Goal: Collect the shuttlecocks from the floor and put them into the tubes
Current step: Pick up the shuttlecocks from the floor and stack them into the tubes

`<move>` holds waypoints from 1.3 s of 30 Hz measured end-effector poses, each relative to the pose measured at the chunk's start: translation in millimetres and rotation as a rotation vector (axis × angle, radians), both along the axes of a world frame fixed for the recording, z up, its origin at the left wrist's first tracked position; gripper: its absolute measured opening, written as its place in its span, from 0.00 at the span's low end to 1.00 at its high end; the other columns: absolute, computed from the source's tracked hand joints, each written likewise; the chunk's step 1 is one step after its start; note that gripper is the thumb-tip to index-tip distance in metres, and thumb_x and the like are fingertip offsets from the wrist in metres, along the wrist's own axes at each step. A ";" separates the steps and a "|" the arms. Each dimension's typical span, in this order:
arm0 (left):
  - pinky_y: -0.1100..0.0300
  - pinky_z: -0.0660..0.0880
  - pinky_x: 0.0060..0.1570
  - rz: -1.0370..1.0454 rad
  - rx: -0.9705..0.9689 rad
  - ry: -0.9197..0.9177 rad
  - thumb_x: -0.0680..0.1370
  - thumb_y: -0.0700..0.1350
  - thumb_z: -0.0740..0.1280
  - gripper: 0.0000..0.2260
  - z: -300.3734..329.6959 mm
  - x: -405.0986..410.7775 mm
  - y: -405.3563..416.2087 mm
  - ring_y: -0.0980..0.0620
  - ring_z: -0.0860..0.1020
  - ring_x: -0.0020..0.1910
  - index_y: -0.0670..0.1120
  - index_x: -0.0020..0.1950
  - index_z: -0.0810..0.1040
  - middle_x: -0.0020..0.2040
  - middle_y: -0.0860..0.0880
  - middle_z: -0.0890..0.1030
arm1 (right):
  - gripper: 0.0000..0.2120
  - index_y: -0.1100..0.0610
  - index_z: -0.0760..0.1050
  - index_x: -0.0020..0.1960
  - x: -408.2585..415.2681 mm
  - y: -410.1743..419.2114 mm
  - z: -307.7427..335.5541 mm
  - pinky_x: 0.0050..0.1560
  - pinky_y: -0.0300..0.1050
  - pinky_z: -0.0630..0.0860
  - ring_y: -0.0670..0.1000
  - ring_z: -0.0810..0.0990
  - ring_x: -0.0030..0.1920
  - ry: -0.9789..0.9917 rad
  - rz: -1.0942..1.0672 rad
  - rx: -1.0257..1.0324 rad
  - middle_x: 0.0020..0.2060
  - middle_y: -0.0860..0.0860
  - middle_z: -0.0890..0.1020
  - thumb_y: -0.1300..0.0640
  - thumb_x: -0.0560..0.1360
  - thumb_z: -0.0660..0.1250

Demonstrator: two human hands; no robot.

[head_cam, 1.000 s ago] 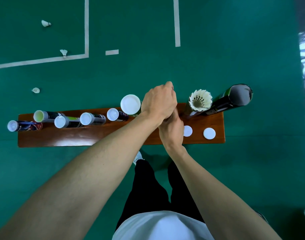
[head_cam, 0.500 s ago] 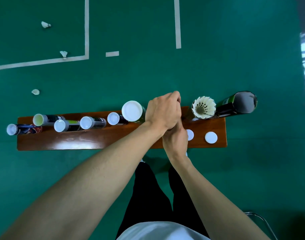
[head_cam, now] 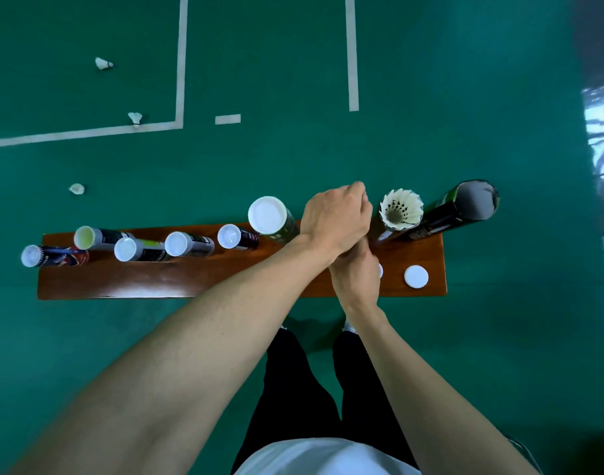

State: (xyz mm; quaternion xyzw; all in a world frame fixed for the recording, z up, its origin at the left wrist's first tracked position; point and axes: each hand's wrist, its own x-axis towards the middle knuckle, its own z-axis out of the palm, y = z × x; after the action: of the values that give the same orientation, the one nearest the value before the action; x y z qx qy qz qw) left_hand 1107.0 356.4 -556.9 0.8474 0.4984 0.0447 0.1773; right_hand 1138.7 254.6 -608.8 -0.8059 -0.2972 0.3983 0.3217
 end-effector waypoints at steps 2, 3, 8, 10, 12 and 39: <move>0.55 0.64 0.34 0.008 0.024 0.004 0.85 0.50 0.55 0.11 1.0 -3.1 -0.4 0.48 0.72 0.32 0.49 0.44 0.68 0.36 0.53 0.75 | 0.19 0.52 0.73 0.66 -1.1 2.1 0.0 0.36 0.51 0.76 0.58 0.81 0.37 -0.002 0.014 -0.009 0.39 0.50 0.85 0.52 0.75 0.65; 0.55 0.64 0.34 0.015 0.031 0.000 0.85 0.51 0.54 0.12 2.0 -4.4 -0.8 0.48 0.71 0.32 0.49 0.44 0.67 0.36 0.54 0.73 | 0.21 0.51 0.72 0.69 -1.8 2.4 0.5 0.36 0.50 0.76 0.58 0.82 0.39 -0.004 0.017 -0.006 0.41 0.49 0.86 0.52 0.76 0.65; 0.55 0.64 0.34 0.046 0.003 -0.039 0.86 0.52 0.53 0.13 5.4 -6.9 -1.3 0.46 0.70 0.33 0.49 0.44 0.67 0.37 0.53 0.72 | 0.17 0.52 0.72 0.67 -4.4 4.7 1.7 0.34 0.42 0.70 0.60 0.82 0.45 -0.016 -0.016 -0.036 0.40 0.47 0.79 0.52 0.79 0.65; 0.55 0.64 0.35 0.053 -0.011 -0.030 0.85 0.51 0.54 0.12 7.8 -7.5 -1.3 0.46 0.71 0.35 0.49 0.45 0.67 0.38 0.51 0.75 | 0.23 0.51 0.68 0.71 -2.9 6.8 3.2 0.36 0.51 0.76 0.61 0.81 0.41 0.001 0.034 -0.024 0.41 0.52 0.84 0.53 0.77 0.66; 0.55 0.65 0.36 0.061 -0.034 -0.017 0.85 0.49 0.55 0.10 9.6 -7.7 0.4 0.46 0.73 0.37 0.48 0.47 0.69 0.42 0.50 0.78 | 0.27 0.51 0.65 0.73 -0.7 8.0 5.4 0.38 0.55 0.79 0.61 0.81 0.39 0.012 0.047 -0.025 0.41 0.52 0.85 0.52 0.75 0.66; 0.49 0.77 0.53 0.154 -0.118 -0.052 0.73 0.34 0.60 0.18 95.8 -34.7 26.2 0.46 0.78 0.56 0.49 0.58 0.78 0.59 0.51 0.80 | 0.45 0.49 0.62 0.78 -3.9 7.6 9.7 0.65 0.58 0.78 0.58 0.79 0.66 -0.047 0.030 -0.058 0.65 0.52 0.81 0.38 0.69 0.78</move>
State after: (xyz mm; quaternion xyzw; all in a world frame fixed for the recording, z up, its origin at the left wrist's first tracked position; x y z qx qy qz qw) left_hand 1072.3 382.6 -461.0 0.7932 0.5592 0.0508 0.2358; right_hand 1134.7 262.2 -599.1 -0.8195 -0.3052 0.3923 0.2851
